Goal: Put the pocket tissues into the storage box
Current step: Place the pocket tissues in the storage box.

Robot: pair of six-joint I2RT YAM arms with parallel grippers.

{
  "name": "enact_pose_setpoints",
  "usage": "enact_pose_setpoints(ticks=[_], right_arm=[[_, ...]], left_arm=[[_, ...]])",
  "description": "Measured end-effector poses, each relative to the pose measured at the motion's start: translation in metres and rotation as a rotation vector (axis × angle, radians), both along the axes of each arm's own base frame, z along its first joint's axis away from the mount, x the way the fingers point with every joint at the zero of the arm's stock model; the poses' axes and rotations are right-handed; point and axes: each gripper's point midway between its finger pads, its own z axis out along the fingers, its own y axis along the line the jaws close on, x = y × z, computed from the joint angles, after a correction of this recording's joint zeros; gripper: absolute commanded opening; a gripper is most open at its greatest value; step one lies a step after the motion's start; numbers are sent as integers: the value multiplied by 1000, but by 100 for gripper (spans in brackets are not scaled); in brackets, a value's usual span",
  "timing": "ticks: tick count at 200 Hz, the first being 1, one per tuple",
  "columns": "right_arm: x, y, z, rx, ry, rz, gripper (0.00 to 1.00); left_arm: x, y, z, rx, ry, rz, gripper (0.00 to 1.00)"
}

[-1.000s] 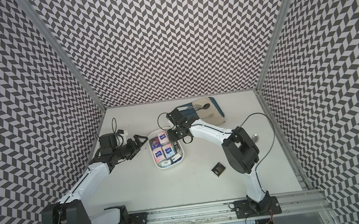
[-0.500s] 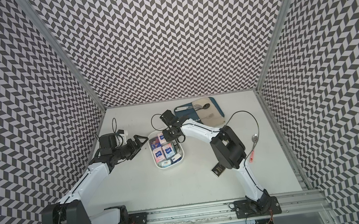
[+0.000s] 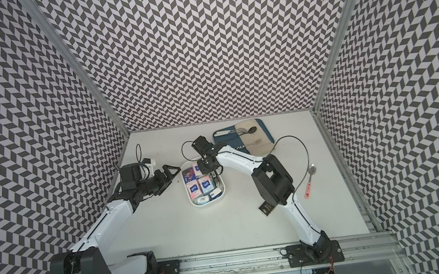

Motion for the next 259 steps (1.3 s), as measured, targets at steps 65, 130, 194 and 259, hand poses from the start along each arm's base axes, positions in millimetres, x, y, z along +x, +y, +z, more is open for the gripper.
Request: enact_pose_setpoints(ticks=[65, 130, 194, 259], right_arm=[[4, 0, 15, -19, -23, -19, 45], [5, -3, 32, -6, -52, -30, 25], [-9, 2, 38, 80, -25, -12, 15], [-10, 5, 25, 93, 12, -10, 22]], left_arm=[[0, 0, 2, -2, -5, -1, 100], [-1, -1, 4, -14, -2, 2, 100], [-1, -1, 4, -17, 0, 4, 100], [-1, -1, 7, -17, -8, 4, 100]])
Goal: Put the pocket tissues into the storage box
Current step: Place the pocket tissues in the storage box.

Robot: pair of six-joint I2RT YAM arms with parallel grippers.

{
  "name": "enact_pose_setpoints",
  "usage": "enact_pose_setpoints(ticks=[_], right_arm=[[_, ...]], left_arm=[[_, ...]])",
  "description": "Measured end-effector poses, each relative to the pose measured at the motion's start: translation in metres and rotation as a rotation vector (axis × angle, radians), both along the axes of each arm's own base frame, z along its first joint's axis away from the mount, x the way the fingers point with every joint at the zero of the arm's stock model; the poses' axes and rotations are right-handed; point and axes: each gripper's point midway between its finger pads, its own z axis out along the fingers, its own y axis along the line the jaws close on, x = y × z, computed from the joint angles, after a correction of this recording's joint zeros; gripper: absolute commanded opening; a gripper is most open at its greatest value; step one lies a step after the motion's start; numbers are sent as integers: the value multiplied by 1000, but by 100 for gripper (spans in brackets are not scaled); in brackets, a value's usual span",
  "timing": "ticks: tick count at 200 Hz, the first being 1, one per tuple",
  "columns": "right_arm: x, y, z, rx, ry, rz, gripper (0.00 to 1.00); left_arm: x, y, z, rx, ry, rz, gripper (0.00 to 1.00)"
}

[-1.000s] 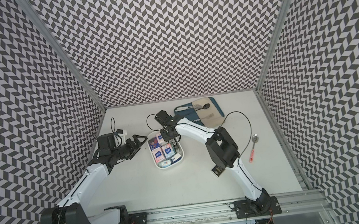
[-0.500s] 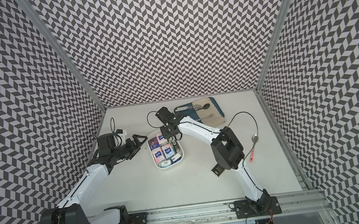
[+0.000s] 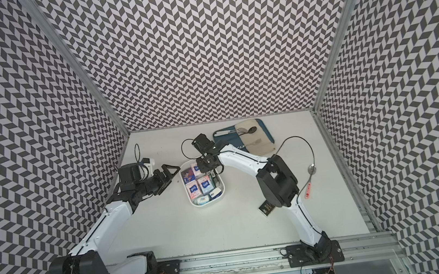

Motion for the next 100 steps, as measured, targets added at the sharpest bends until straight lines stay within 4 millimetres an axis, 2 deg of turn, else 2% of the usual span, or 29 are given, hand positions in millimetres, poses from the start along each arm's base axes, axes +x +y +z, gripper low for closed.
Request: enact_pose_setpoints(ticks=[26, 49, 83, 100], right_arm=[[-1, -3, 6, 13, -10, 0, 37], [-14, -21, 23, 24, -19, -7, 48], [-42, -65, 67, 84, -52, -69, 59], [-57, -95, 75, 119, -39, -125, 63]], left_arm=[[-1, -2, 2, -6, -4, -15, 100], [0, -11, 10, 21, -24, -61, 100], [5, -42, 33, 91, -100, -167, 100], [3, -57, 37, 116, -126, -208, 100]])
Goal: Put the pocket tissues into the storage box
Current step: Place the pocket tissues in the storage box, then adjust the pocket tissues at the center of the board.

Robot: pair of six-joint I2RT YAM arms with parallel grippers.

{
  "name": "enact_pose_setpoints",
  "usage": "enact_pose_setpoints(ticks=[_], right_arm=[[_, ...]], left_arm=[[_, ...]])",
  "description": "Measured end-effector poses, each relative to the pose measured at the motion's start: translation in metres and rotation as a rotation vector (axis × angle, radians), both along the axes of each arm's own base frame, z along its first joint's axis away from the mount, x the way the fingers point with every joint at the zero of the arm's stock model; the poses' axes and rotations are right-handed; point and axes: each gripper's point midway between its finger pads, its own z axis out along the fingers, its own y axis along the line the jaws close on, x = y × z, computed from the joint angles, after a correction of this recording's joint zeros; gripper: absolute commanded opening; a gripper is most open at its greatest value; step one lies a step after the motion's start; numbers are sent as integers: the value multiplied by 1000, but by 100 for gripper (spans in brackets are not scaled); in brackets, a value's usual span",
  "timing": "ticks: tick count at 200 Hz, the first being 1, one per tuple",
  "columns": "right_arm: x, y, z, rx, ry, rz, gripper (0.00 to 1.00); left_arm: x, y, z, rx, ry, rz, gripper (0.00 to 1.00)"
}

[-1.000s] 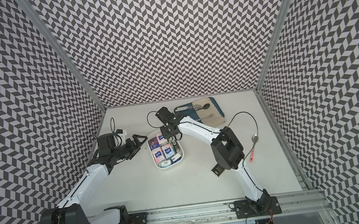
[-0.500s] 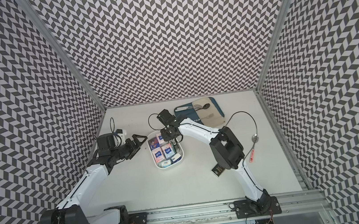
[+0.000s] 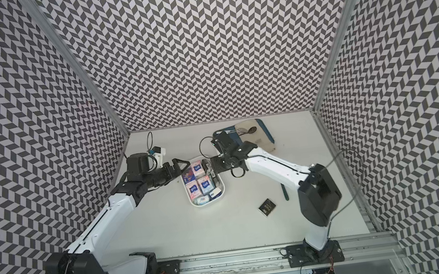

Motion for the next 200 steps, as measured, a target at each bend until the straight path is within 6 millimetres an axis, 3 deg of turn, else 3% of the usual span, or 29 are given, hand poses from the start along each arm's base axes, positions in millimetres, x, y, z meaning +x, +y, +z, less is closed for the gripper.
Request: enact_pose_setpoints(ticks=[18, 41, 69, 112, 148, 200], right_arm=[[-19, -38, -8, 27, 51, -83, 67], [-52, -87, -35, 52, 157, -220, 69], [-94, -123, -59, 79, 257, -347, 73], [-130, -147, -74, 141, 324, -476, 76], [-154, -155, -102, 130, 440, -537, 76], [-170, -159, -135, 93, 577, -592, 73]], left_arm=[[-2, -13, -3, 23, -3, -37, 100], [-1, -23, -16, 59, 16, -66, 100], [-2, -28, -23, 88, 22, -83, 100], [-2, -27, -24, 106, 10, -90, 100], [-2, -27, -23, 105, 7, -91, 100], [-4, -26, -20, 103, -2, -90, 100]])
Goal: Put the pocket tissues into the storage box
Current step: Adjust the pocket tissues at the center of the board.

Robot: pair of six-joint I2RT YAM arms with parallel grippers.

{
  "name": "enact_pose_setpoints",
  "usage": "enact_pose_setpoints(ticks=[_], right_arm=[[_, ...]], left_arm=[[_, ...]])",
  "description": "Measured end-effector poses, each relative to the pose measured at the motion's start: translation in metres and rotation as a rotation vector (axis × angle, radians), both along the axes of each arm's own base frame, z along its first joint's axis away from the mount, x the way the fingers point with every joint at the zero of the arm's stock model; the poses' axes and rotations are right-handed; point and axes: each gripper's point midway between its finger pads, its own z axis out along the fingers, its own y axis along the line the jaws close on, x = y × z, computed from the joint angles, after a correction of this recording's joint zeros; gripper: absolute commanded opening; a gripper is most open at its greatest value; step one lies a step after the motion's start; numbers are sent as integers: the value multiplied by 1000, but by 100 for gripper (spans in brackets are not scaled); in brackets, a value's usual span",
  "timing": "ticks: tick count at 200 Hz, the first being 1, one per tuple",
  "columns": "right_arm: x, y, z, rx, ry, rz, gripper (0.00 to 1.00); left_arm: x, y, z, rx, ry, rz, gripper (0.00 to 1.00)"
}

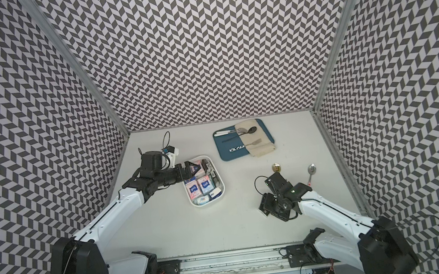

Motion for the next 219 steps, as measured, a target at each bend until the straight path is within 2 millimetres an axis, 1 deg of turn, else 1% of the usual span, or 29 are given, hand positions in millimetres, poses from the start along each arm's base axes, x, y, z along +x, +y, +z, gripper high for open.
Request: enact_pose_setpoints(ticks=[30, 66, 92, 114, 159, 194, 219], right_arm=[[-3, -10, -10, -2, 32, -50, 68], [7, -9, -7, 15, 2, -81, 66], [12, -7, -7, 23, -11, -85, 66], [13, -6, -13, 17, 6, -83, 65], [28, 4, -13, 35, -8, -62, 64], [41, 14, -12, 47, -14, -33, 64], [44, 13, -11, 34, -30, -16, 63]], left_arm=[[-2, 0, 6, -6, -16, 1, 100], [-2, 1, 6, -6, -13, 2, 100], [-2, 1, 5, -5, -10, 2, 100], [-3, 1, 3, -3, -5, 2, 100], [-4, 3, 2, 4, -3, 7, 100], [-5, 7, 8, 4, -18, 16, 100], [-5, 10, 9, 6, -25, 25, 100]])
